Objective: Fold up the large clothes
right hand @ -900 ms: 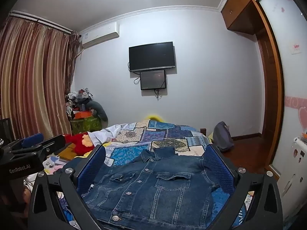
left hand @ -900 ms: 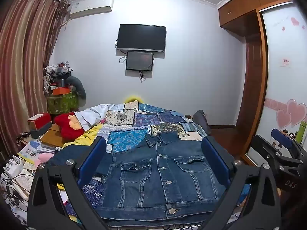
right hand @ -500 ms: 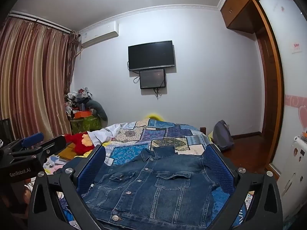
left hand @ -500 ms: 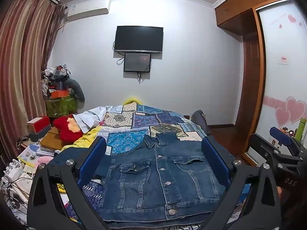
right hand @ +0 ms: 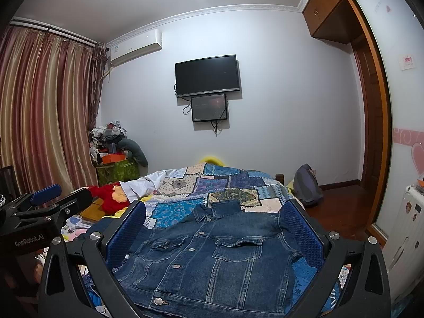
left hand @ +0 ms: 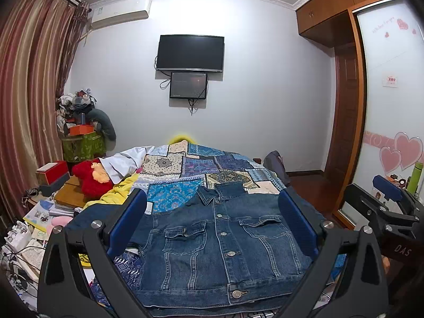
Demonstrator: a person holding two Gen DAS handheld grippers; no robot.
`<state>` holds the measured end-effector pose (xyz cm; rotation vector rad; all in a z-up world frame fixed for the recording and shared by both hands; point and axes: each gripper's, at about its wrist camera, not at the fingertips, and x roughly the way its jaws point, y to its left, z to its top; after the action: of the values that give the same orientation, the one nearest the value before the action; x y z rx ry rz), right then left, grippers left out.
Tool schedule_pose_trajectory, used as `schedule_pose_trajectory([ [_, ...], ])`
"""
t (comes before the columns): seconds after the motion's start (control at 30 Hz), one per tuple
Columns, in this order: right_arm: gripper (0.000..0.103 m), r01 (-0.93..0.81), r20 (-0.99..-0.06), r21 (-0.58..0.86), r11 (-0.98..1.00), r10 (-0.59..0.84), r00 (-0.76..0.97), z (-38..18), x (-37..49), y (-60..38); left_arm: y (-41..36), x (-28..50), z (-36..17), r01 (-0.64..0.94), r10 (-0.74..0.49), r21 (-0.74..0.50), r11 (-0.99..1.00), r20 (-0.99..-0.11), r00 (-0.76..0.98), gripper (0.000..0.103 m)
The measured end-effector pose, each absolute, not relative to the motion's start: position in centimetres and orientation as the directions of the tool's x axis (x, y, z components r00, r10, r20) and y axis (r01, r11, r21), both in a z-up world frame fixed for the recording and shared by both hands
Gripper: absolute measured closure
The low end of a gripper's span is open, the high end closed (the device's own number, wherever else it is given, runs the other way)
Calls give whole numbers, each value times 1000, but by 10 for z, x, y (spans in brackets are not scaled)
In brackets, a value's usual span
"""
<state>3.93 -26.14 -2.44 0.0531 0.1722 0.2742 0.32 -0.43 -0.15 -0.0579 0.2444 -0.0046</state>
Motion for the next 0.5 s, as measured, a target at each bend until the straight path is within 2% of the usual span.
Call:
schedule_pose_trajectory([
  [0.5, 0, -266, -168, 79, 961, 276, 946, -27, 37, -258, -4, 5, -5, -5, -10, -61, 998, -243, 970, 2],
])
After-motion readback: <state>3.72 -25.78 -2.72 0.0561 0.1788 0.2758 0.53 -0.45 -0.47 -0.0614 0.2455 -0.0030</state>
